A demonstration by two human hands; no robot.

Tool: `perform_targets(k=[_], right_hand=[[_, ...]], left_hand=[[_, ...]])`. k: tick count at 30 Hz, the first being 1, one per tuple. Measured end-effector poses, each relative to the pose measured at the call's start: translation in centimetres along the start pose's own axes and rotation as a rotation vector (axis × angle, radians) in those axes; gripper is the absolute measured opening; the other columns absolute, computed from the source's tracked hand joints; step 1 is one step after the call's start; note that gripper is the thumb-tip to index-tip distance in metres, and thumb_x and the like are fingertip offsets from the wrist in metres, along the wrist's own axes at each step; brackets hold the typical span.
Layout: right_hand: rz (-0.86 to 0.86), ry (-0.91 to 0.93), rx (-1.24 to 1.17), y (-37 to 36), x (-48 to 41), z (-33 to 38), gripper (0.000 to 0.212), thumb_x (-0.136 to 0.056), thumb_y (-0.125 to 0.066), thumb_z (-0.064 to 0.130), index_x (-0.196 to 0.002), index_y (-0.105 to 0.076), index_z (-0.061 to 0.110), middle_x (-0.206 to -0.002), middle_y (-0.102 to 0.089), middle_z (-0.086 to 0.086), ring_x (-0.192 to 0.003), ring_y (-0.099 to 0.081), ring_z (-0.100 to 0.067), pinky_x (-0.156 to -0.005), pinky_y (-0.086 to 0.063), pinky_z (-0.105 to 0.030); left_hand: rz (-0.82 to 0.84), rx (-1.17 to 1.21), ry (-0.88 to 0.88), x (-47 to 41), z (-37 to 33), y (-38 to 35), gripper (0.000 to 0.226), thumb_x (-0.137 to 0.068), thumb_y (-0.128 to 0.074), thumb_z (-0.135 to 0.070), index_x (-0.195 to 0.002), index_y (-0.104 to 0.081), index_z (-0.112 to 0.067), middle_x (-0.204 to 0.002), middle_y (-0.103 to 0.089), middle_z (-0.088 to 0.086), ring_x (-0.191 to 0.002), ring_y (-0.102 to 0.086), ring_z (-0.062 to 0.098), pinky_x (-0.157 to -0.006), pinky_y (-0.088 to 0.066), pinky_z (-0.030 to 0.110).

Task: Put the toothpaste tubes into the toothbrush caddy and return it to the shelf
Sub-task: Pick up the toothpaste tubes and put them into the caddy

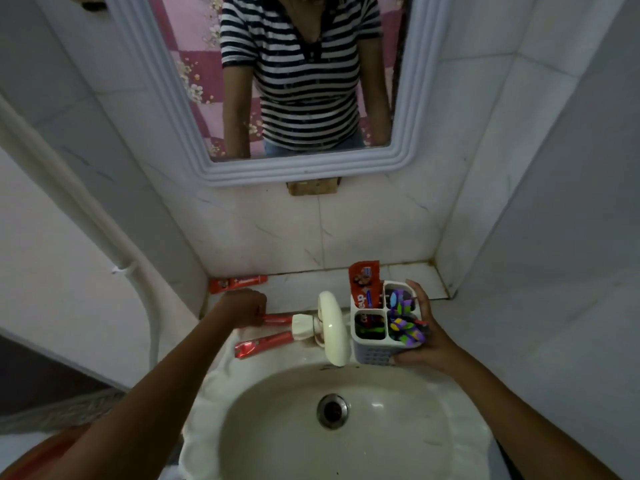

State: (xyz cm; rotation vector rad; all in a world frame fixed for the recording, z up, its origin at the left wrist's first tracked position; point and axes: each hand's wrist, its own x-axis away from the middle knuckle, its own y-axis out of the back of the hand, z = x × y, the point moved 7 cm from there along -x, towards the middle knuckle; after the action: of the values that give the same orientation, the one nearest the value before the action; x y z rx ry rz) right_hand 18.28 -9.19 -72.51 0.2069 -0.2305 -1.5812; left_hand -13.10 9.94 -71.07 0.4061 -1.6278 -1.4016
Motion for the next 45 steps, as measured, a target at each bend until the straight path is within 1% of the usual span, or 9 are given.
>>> perform_targets(k=[7,9,11,15,25,31,37,42,45], right_hand=[[-0.017,-0.004,0.001,0.0,0.1,0.6,0.138,-0.055,-0.085,-0.022,-0.142,-0.007,0.053,-0.15,-0.035,0.004,-0.128,-0.049,0.007,-0.092,-0.05,-0.017],[-0.006,-0.015,-0.023,-0.2,0.2,0.6,0.139,-0.055,-0.085,-0.021,-0.142,-0.009,0.056,-0.15,-0.037,0.0,-0.129,-0.053,-0.004,-0.095,-0.055,-0.031],[0.008,-0.025,-0.047,-0.3,0.4,0.7,0.138,-0.056,-0.083,-0.022,-0.142,-0.009,0.057,-0.147,-0.041,0.002,-0.125,-0.058,-0.01,-0.095,-0.056,-0.044],[0.008,-0.035,-0.059,-0.3,0.3,0.4,0.136,-0.058,-0.081,-0.026,-0.144,-0.005,0.047,-0.145,-0.038,0.012,-0.125,-0.056,-0.002,-0.088,-0.056,-0.025],[0.01,-0.034,-0.077,-0.2,0.2,0.0,0.136,-0.058,-0.086,-0.016,-0.143,-0.004,0.052,-0.152,-0.037,-0.005,-0.131,-0.052,-0.01,-0.094,-0.053,-0.026],[0.037,-0.033,-0.123,-0.5,-0.2,-0.4,0.134,-0.058,-0.079,-0.029,-0.15,0.0,0.028,-0.138,-0.042,0.008,-0.119,-0.056,0.008,-0.085,-0.052,-0.014],[0.005,0.017,-0.042,-0.5,-0.3,-0.5,0.137,-0.053,-0.081,-0.029,-0.144,-0.01,0.046,-0.148,-0.033,0.011,-0.126,-0.051,0.006,-0.09,-0.052,-0.016],[0.026,0.05,0.012,-0.5,-0.5,-0.8,0.137,-0.047,-0.087,-0.024,-0.15,-0.009,0.022,-0.146,-0.039,0.029,-0.131,-0.047,0.005,-0.093,-0.051,-0.015],[0.017,0.043,0.042,-0.2,-0.4,-0.9,0.143,-0.044,-0.092,-0.016,-0.152,-0.007,0.023,-0.155,-0.033,0.013,-0.138,-0.043,-0.008,-0.099,-0.05,-0.021]], left_hand=[[-0.454,0.386,-0.063,3.3,-3.5,16.8,0.012,-0.089,-0.063,-0.036,-0.099,-0.064,-0.031,-0.093,-0.065,-0.011,-0.073,-0.064,0.009,-0.06,-0.043,0.024],[-0.567,0.482,-0.166,4.8,-6.9,21.6,0.017,-0.085,-0.067,-0.043,-0.099,-0.067,-0.034,-0.089,-0.066,-0.016,-0.066,-0.065,0.003,-0.058,-0.049,0.022],[-0.571,0.479,-0.308,5.6,-11.3,25.0,0.025,-0.08,-0.07,-0.047,-0.098,-0.069,-0.03,-0.089,-0.068,-0.015,-0.062,-0.065,0.002,-0.059,-0.053,0.021],[-0.488,0.203,-0.421,4.9,-19.2,26.8,0.025,-0.078,-0.073,-0.044,-0.096,-0.07,-0.026,-0.091,-0.069,-0.011,-0.063,-0.061,0.0,-0.06,-0.05,0.02],[-0.261,-0.221,-0.406,-0.5,-27.3,19.4,0.022,-0.078,-0.077,-0.033,-0.097,-0.074,-0.022,-0.092,-0.074,-0.004,-0.087,-0.069,0.016,-0.073,-0.051,0.029],[-0.393,0.289,-0.385,1.0,-20.6,20.0,0.033,-0.088,-0.058,-0.051,-0.115,-0.063,-0.032,-0.111,-0.066,-0.011,-0.098,-0.062,0.009,-0.077,-0.048,0.029],[-0.604,0.674,0.144,4.5,-2.5,10.8,0.016,-0.09,-0.061,-0.029,-0.103,-0.07,-0.027,-0.095,-0.071,-0.007,-0.084,-0.07,0.018,-0.077,-0.057,0.035],[-0.168,0.5,0.187,5.4,-1.0,-3.4,0.028,-0.081,-0.071,-0.038,-0.107,-0.069,-0.027,-0.107,-0.069,-0.005,-0.097,-0.066,0.017,-0.08,-0.054,0.032],[-0.183,0.27,0.183,5.1,-2.3,-5.8,0.037,-0.082,-0.068,-0.041,-0.116,-0.061,-0.03,-0.115,-0.064,-0.004,-0.108,-0.059,0.02,-0.083,-0.046,0.033]])
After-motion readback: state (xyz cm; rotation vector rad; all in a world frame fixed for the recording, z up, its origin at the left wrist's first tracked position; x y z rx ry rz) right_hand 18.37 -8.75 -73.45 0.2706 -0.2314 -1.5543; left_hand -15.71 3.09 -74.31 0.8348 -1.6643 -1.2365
